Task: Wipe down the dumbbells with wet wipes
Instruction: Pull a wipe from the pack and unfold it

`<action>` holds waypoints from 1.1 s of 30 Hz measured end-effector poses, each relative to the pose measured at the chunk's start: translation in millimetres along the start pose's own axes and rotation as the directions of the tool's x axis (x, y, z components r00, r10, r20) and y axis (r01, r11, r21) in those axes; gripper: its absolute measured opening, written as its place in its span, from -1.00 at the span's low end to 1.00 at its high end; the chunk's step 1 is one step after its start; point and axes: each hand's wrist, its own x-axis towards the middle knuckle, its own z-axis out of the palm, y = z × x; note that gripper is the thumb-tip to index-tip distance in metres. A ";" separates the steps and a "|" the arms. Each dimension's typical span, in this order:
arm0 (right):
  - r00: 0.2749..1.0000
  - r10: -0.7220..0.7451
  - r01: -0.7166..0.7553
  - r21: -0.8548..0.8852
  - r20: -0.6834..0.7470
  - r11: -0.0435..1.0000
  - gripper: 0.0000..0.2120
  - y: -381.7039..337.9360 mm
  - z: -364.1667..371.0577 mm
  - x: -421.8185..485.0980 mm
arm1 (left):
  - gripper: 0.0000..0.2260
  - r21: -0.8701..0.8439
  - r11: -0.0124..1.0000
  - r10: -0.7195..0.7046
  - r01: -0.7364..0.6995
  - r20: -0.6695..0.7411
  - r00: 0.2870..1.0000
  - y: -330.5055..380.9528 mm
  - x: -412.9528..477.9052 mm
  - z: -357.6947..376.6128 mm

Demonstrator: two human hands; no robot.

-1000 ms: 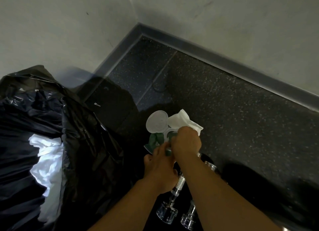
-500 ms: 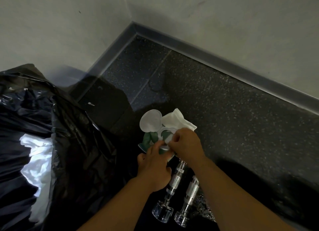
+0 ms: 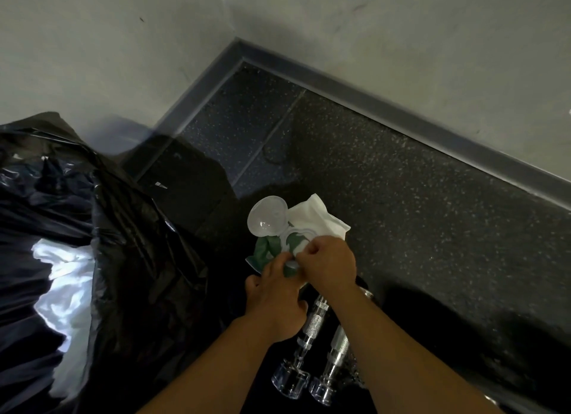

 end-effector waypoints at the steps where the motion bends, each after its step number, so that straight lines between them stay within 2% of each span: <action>1: 0.999 -0.045 0.045 0.019 0.014 0.999 -0.76 3.9 -2.1 -4.7 | -0.49 -0.006 1.000 -0.003 0.002 -0.002 1.000 0.1 0.1 -0.1; 3: 0.997 -0.070 0.069 0.030 0.023 0.997 -0.73 10.8 -5.5 -7.1 | -0.46 -0.006 1.000 -0.008 0.008 -0.002 1.000 0.5 -0.5 1.3; 7: 0.999 0.030 -0.024 0.148 -0.040 0.989 -0.81 9.3 -3.1 2.9 | -0.41 0.000 1.000 -0.014 0.014 0.003 1.000 0.8 -0.8 2.2; 11: 0.997 0.047 -0.047 0.007 -0.064 0.999 -0.90 1.9 3.6 8.7 | -0.39 0.025 1.000 -0.009 0.009 0.006 1.000 1.5 -0.6 1.1; 14: 0.999 0.036 -0.036 0.005 -0.030 0.999 -0.92 5.2 1.0 7.1 | -0.39 0.016 1.000 -0.013 0.013 0.010 1.000 0.6 -0.6 1.9; 18: 0.999 0.006 0.002 0.197 -0.040 0.980 -0.69 16.9 -8.3 -4.4 | -0.38 0.010 1.000 -0.023 0.022 0.025 0.999 1.2 0.8 0.5; 21: 0.999 0.024 -0.011 0.277 -0.044 0.961 -0.70 23.1 -12.8 -5.9 | -0.38 0.018 0.999 -0.027 0.027 0.021 0.999 2.0 1.1 0.2; 23: 0.999 0.048 -0.042 0.248 -0.021 0.968 -0.82 19.0 -12.8 -3.5 | -0.38 0.025 0.999 -0.030 0.030 0.020 0.999 3.2 0.1 0.2; 25: 0.997 0.074 -0.071 0.151 -0.015 0.986 -0.68 15.5 -10.8 -0.5 | -0.38 0.027 0.999 -0.030 0.029 0.022 0.999 3.7 -0.2 -0.3; 27: 0.998 0.035 -0.032 0.063 -0.046 0.998 -0.77 12.7 -10.1 1.3 | -0.39 0.025 0.999 -0.032 0.032 0.014 0.999 3.4 -0.6 0.1; 29: 0.996 0.006 0.001 0.075 -0.091 0.997 -0.76 12.1 -12.0 -0.2 | -0.41 0.027 0.999 -0.020 0.021 -0.045 0.999 3.8 -3.5 0.5; 33: 0.991 -0.010 0.033 0.172 -0.130 0.984 -0.77 5.9 -23.7 -17.6 | -0.41 0.016 0.999 0.044 -0.041 -0.268 0.962 1.3 -16.6 -1.9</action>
